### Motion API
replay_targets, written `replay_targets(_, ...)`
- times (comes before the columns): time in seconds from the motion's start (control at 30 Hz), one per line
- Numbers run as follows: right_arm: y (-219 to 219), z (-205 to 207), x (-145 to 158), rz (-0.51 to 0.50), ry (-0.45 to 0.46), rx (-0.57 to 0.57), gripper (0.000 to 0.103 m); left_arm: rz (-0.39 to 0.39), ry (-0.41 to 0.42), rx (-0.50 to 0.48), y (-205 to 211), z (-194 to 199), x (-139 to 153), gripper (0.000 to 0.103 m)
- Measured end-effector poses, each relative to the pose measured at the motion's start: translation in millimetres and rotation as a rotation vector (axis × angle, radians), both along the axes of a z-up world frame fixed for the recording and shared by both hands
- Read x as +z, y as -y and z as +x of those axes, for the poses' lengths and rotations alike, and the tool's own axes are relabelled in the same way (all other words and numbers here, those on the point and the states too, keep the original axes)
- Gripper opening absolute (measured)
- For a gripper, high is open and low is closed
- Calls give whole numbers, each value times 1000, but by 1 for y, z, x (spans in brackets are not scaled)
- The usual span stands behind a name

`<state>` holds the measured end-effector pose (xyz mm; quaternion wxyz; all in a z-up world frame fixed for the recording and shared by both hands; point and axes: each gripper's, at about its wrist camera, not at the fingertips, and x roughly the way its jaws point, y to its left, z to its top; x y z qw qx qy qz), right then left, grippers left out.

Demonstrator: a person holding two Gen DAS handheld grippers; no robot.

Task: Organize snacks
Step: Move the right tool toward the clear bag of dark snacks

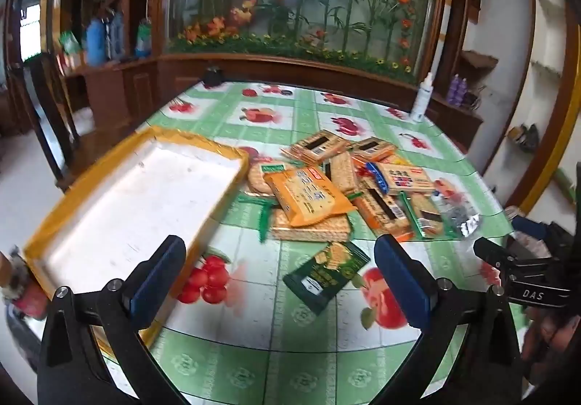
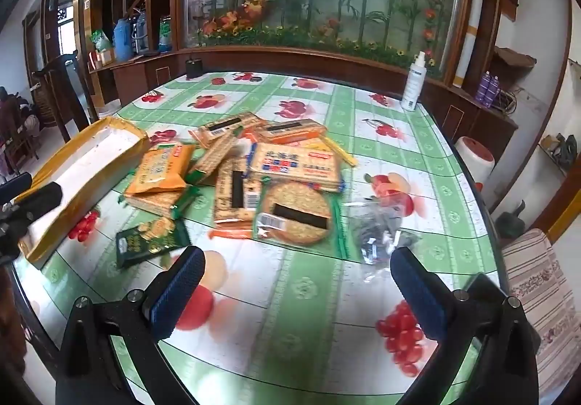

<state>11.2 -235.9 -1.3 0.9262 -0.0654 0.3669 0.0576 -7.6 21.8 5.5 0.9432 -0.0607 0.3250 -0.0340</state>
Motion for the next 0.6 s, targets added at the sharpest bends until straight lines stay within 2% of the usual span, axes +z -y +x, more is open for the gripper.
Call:
replay_targets(0.17, 33, -10, -5, 39, 8, -13, 103, 75, -12, -12, 3, -6, 0, 103)
replay_targets(0.37, 63, -19, -18, 56, -20, -46, 103, 64, -79, -58, -1, -3, -33, 103)
replay_targets(0.6, 72, -10, -36, 94, -69, -49, 103, 147, -142, -175, 36, 10, -52, 103)
